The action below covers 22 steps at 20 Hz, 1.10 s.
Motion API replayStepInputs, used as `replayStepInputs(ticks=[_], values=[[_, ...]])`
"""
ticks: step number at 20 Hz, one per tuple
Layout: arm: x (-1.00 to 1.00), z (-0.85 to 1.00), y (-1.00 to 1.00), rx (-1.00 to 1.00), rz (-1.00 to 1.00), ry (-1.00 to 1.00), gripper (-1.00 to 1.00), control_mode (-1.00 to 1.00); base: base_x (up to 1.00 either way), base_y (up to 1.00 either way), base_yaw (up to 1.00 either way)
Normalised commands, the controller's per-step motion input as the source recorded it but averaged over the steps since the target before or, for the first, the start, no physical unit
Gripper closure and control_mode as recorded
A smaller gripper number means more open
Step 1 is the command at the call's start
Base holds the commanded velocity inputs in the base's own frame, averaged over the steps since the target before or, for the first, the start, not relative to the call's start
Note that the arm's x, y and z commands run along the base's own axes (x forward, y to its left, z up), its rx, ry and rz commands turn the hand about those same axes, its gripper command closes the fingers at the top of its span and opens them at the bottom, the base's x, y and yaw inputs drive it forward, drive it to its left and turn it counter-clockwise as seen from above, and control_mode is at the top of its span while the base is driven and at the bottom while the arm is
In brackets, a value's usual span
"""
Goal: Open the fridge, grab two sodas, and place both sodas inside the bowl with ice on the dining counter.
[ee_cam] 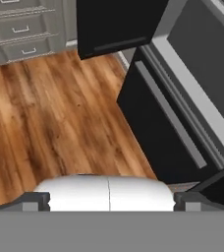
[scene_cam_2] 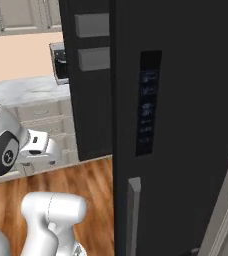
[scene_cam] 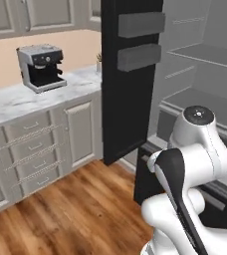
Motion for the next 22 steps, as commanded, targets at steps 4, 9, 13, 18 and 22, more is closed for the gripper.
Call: replayStepInputs(ticks=[4,9,13,18,22], values=[[0.0,0.0,0.0,0.0,0.0,0.0,-1.0,1.0,0.82,0.6,-0.42],[0.0,0.0,0.0,0.0,0.0,0.0,-1.0,1.0,0.84,0.45,-0.46],[0.0,0.0,0.0,0.0,0.0,0.0,-1.0,1.0,0.74,0.35,-0.53],[0.0,0.0,0.0,0.0,0.0,0.0,-1.0,1.0,0.17,0.05,-0.56],[0.0,0.0,0.0,0.0,0.0,0.0,-1.0,1.0,-0.02,0.0,-0.4]])
